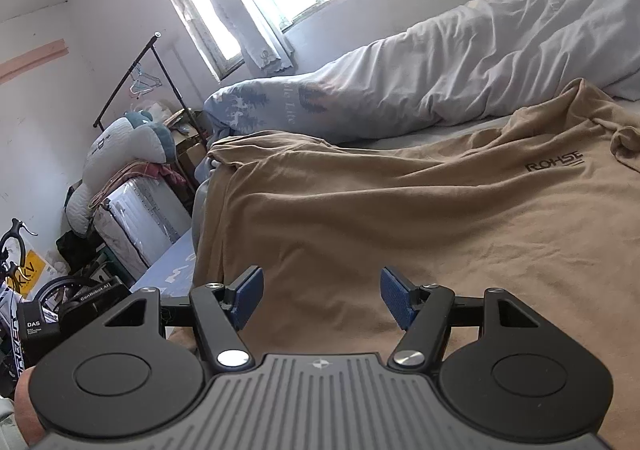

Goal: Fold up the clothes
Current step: 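Move the open left tool to the tan shirt edge beside the blue clothes, then grasp the tan shirt side with the left tool and lift it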

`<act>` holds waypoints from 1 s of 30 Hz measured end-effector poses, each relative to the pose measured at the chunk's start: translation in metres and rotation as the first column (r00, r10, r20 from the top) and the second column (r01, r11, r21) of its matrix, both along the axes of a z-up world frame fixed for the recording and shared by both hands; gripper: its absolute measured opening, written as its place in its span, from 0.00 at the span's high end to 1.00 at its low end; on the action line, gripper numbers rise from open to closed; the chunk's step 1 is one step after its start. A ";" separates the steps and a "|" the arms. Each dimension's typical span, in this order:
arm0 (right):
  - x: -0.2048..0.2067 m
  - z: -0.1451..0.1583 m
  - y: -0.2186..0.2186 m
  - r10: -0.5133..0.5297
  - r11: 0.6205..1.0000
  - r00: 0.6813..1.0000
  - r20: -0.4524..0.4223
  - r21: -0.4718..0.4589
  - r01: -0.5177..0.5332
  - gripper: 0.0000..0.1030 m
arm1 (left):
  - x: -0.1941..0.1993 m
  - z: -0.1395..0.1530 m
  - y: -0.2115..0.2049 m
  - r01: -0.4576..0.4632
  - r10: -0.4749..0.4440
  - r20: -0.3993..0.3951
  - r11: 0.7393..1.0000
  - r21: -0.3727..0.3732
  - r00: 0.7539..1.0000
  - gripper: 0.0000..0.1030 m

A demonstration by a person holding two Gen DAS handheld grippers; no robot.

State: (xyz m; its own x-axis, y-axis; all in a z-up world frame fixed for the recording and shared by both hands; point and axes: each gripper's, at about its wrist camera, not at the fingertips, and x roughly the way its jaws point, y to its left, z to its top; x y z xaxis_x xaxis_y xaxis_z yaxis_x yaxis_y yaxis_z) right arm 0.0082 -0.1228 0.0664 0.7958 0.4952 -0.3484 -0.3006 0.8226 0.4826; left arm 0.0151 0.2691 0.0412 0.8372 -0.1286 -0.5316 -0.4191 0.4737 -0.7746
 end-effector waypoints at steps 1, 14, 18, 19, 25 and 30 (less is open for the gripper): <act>0.000 0.000 0.000 0.000 1.000 1.000 0.001 0.001 0.000 0.35 | -0.003 -0.002 0.000 -0.013 0.013 -0.016 0.999 -0.035 1.000 0.24; -0.002 -0.002 0.000 0.004 1.000 1.000 0.001 0.009 -0.004 0.35 | 0.018 -0.016 0.005 -0.045 0.044 -0.027 0.997 -0.067 0.999 0.35; -0.002 -0.002 0.000 0.008 1.000 1.000 0.001 0.010 -0.008 0.34 | 0.015 -0.016 0.006 -0.075 0.073 -0.038 0.995 -0.059 0.997 0.65; -0.002 -0.002 0.000 0.007 1.000 1.000 0.002 0.010 -0.007 0.34 | 0.015 -0.015 0.006 -0.080 0.078 -0.041 0.995 -0.053 0.996 0.79; -0.001 -0.003 -0.002 0.010 1.000 1.000 -0.002 0.014 -0.010 0.34 | 0.009 -0.002 0.008 -0.110 0.111 0.047 0.994 -0.010 0.993 0.98; -0.001 -0.002 -0.003 0.010 1.000 1.000 -0.005 0.011 -0.010 0.33 | -0.002 0.027 0.018 -0.157 0.151 0.192 0.987 0.019 0.970 0.99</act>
State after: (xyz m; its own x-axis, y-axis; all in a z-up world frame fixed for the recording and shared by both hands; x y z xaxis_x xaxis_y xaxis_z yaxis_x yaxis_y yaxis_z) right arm 0.0069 -0.1255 0.0640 0.7888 0.5071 -0.3473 -0.3065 0.8143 0.4930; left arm 0.0134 0.2871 0.0680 0.9312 0.0249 -0.3637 -0.3366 0.4419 -0.8315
